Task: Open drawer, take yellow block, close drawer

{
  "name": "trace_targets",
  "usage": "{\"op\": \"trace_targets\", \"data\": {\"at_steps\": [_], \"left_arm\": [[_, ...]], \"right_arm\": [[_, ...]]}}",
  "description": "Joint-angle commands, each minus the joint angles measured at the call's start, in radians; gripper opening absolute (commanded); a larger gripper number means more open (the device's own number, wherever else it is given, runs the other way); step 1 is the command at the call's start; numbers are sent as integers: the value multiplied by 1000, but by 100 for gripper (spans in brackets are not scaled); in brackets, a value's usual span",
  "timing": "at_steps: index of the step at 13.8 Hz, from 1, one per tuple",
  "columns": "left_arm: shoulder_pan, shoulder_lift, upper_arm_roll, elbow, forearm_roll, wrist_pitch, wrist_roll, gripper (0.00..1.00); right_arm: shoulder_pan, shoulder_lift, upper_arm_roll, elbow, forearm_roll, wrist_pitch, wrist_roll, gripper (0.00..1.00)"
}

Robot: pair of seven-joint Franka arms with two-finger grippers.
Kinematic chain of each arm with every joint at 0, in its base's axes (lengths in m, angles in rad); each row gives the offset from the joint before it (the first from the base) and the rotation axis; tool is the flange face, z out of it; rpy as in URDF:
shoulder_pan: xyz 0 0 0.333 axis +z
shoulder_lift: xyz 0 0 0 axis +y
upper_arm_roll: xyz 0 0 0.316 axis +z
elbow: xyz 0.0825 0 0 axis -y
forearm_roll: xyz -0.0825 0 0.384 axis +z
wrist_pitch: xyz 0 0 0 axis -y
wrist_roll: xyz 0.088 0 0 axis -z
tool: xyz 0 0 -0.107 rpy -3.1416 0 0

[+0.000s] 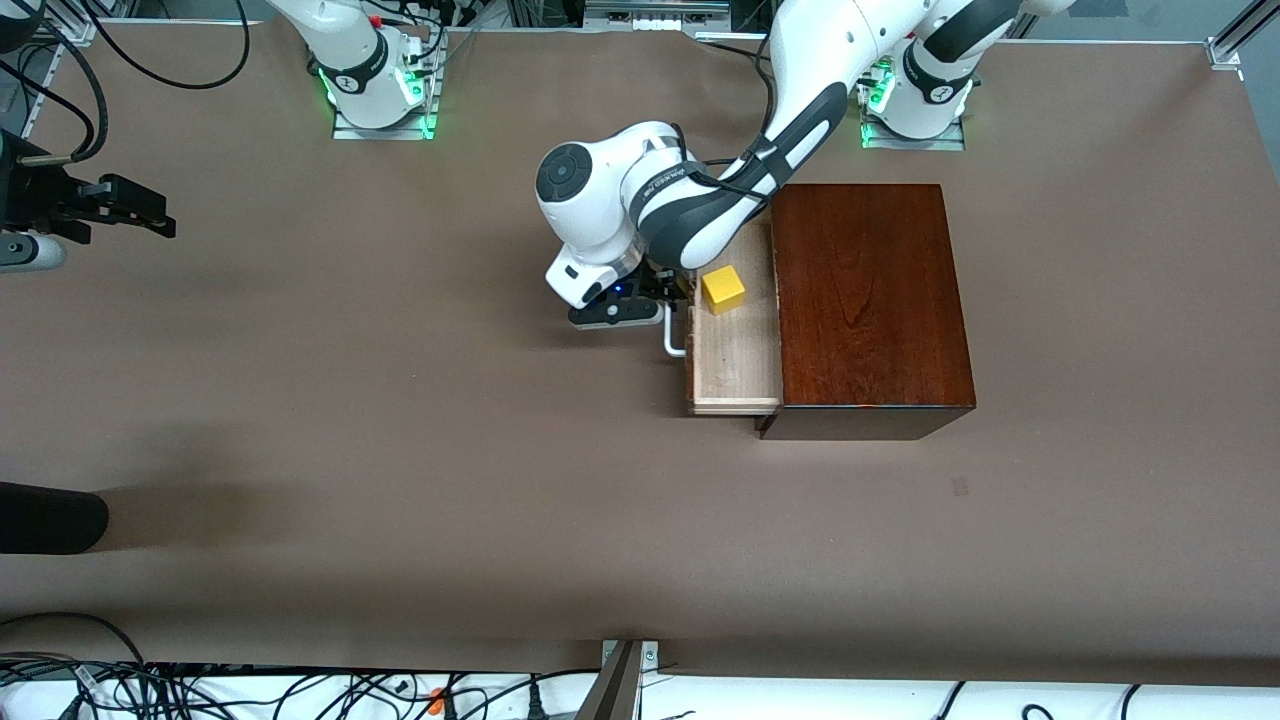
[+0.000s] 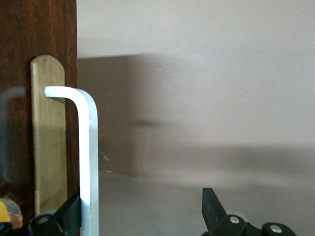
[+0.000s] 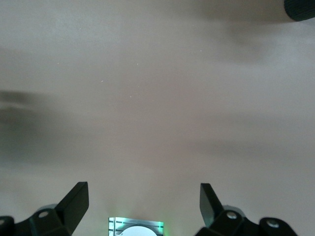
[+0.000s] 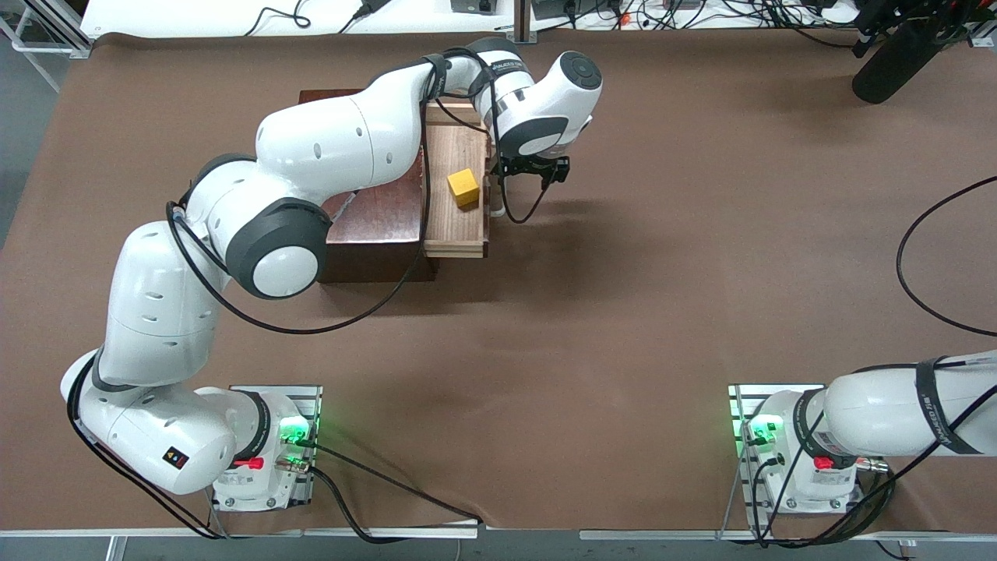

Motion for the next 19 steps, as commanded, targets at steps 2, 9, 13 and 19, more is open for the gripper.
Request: {"op": "trace_targets", "data": {"at_steps": [2,9,13,19], "left_arm": [[-51,48,-26,87,-18,48,-40,100],[-54,36,-27,98,-32,85,-63,100],[-39,-28,-35,89,-55,15,-53,100],[105,-320,-36,-70,-251,-97,102,100]], "right_arm": [[-1,9,-2,22,11,-4,-9,100],[-1,9,-2,22,11,-4,-7,100],[-1,9,-2,22,11,-3,-9,100],[-1,8,-2,22,11,-1,-6,100]]}}
